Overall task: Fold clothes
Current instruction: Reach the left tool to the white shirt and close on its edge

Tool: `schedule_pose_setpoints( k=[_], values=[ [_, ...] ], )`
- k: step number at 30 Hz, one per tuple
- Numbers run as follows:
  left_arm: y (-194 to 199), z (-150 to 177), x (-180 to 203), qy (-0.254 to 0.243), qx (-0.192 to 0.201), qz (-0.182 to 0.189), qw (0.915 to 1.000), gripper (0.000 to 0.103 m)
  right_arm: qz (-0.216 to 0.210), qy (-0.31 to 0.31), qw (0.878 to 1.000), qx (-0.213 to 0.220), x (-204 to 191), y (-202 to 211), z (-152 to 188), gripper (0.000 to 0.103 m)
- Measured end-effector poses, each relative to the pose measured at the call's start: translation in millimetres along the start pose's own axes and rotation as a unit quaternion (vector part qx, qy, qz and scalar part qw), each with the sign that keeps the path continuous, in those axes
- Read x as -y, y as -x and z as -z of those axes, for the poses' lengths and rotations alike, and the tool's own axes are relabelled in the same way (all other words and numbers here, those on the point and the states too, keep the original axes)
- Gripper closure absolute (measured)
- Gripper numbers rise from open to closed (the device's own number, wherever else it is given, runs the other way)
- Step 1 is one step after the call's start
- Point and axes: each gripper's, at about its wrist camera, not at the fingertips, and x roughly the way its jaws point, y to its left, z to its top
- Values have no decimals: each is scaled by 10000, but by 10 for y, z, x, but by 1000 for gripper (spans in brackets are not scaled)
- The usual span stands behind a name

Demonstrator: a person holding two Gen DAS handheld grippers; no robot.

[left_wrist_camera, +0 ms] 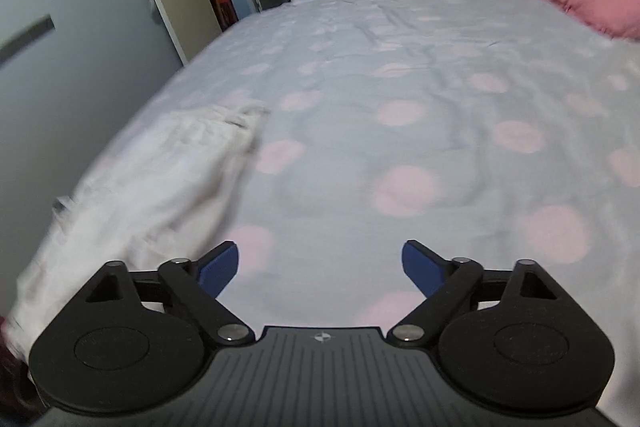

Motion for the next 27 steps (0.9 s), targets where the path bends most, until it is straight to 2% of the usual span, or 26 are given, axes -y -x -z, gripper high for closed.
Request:
schedule_pose_setpoints(
  k=[2, 8, 14, 16, 19, 20, 23, 27],
  values=[
    [-140, -32, -203, -110, 42, -188, 9998, 19, -160, 16, 9997, -161, 14, -57, -55, 1],
    [-779, -43, -713, -188, 62, -369, 9991, 24, -649, 318, 9968, -326, 55, -185, -205, 1],
    [-1383, -43, -1007, -141, 4, -521, 9985, 47, -801, 53, 9960, -396, 138, -414, -171, 1],
    [-1441, -55, -1057, -116, 162, -551, 9983, 51, -785, 55, 9957, -483, 135, -502, -145, 1],
    [-1501, -69, -1066, -176, 274, -558, 9979, 66, -777, 96, 9958, -479, 119, -531, -147, 1],
    [-1513, -78, -1073, -165, 301, -538, 9980, 79, -775, 111, 9958, -474, 113, -537, -149, 1],
    [-1495, -160, -1137, 78, 375, -457, 9982, 94, -768, 156, 9959, -460, 96, -558, -153, 1],
    [-1364, -289, -1130, 59, 436, -414, 9982, 99, -759, 215, 9959, -442, 73, -585, -159, 1]
  ],
)
